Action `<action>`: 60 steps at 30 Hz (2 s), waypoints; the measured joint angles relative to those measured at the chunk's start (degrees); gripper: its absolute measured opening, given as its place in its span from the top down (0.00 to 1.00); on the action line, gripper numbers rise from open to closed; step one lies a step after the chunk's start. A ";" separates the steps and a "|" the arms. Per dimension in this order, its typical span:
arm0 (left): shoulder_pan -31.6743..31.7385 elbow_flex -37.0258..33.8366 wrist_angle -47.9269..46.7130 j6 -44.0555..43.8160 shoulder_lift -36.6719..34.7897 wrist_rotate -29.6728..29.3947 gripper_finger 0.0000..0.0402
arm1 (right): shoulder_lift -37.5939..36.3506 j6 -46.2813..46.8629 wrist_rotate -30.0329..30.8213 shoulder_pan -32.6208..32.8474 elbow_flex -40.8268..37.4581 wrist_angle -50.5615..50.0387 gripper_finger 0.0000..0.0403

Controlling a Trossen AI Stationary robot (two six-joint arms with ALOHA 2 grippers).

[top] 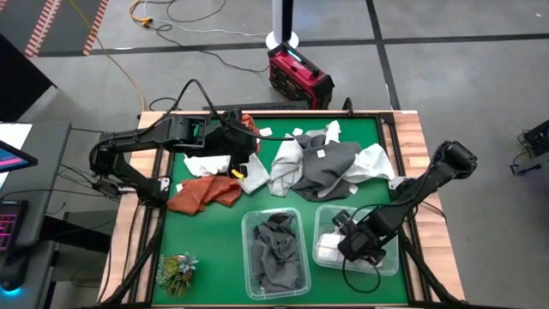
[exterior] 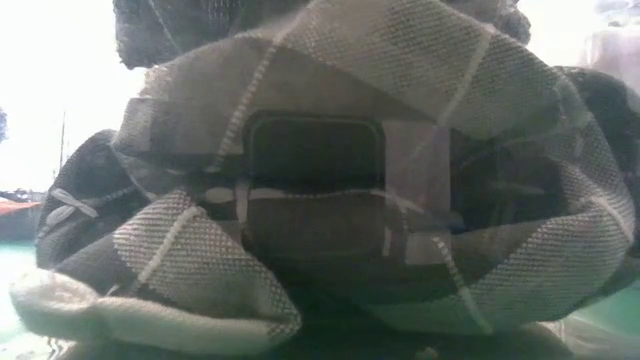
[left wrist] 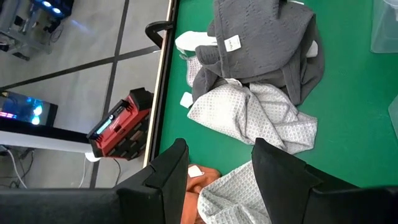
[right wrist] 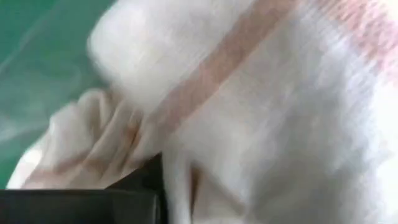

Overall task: Sort towels by color in basket
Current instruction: Put the white and orange towel into the right transparent bin, then put the left white towel into the right transparent bin

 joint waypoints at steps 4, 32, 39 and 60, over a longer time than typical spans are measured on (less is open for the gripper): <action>0.00 0.00 0.00 0.01 0.00 0.00 0.59 | 0.00 2.06 1.27 0.02 3.42 -6.88 0.43; -0.89 -4.35 4.54 -8.26 -0.07 7.05 0.59 | -6.82 21.46 32.76 -11.17 20.43 -34.08 0.44; -3.86 -14.37 13.40 -4.13 0.04 7.75 0.59 | -17.74 21.18 33.61 -20.02 13.17 -28.35 0.44; -12.31 -22.86 31.32 -4.78 -0.02 4.03 0.59 | -25.18 6.12 34.35 -30.36 2.45 2.29 0.44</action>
